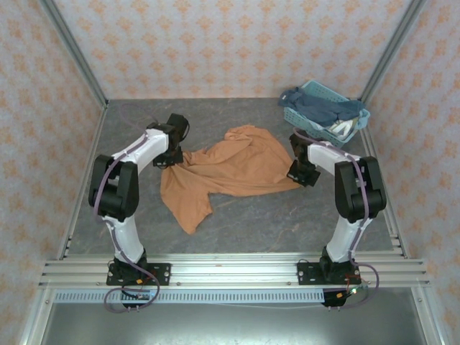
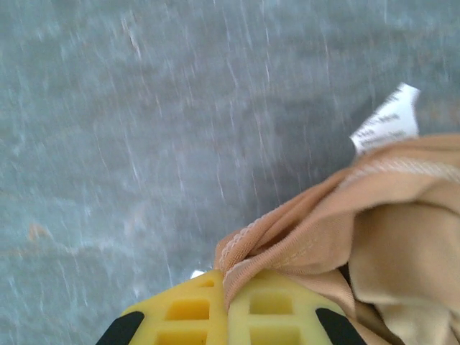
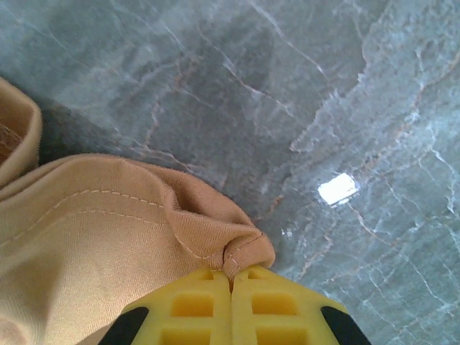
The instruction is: Fold and stack the t-shirts
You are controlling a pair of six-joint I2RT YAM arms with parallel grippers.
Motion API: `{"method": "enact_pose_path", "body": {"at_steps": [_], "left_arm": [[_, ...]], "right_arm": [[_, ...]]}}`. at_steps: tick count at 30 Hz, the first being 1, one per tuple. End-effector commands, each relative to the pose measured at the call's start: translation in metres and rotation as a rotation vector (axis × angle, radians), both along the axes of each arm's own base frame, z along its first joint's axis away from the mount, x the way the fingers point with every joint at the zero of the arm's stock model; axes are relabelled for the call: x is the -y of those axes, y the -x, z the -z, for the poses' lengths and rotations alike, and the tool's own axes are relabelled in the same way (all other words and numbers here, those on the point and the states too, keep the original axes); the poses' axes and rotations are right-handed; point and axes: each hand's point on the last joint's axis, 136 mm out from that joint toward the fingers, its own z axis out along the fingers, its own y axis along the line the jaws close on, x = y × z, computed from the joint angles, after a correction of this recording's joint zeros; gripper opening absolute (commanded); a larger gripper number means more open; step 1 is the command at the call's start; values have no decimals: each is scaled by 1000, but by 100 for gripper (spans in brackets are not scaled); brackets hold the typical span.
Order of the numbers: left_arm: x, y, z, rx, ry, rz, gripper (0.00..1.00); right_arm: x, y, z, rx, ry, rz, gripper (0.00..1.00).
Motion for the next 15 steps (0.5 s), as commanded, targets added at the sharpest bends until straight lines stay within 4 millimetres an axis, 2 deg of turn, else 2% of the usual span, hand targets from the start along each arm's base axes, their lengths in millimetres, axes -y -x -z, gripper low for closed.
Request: {"method": "enact_pose_path", "body": {"at_steps": [1, 2, 4, 5, 6, 9, 12, 14, 15], "left_arm": [[-19, -13, -11, -5, -96, 2, 0], [-19, -15, -14, 1, -94, -1, 1], [-14, -8, -21, 6, -81, -5, 24], [-12, 0, -31, 26, -78, -5, 37], [-11, 12, -35, 22, -77, -15, 44], [-2, 74, -28, -65, 43, -119, 46], [29, 143, -3, -166, 262, -281, 46], [52, 172, 12, -182, 392, -370, 47], [63, 176, 15, -167, 448, -403, 47]], "right_arm": [[-1, -8, 2, 2, -10, 8, 0], [-3, -7, 2, -2, -20, 11, 0], [-5, -6, 3, -5, -33, 16, 0], [-5, -4, 3, -6, -38, 20, 0], [-6, -3, 2, -7, -43, 21, 0], [-8, 0, 1, -10, -56, 20, 0], [-9, 3, -2, -9, -68, 17, 0], [-9, 4, -2, -12, -69, 13, 0], [-9, 5, -2, -12, -68, 10, 0]]}}
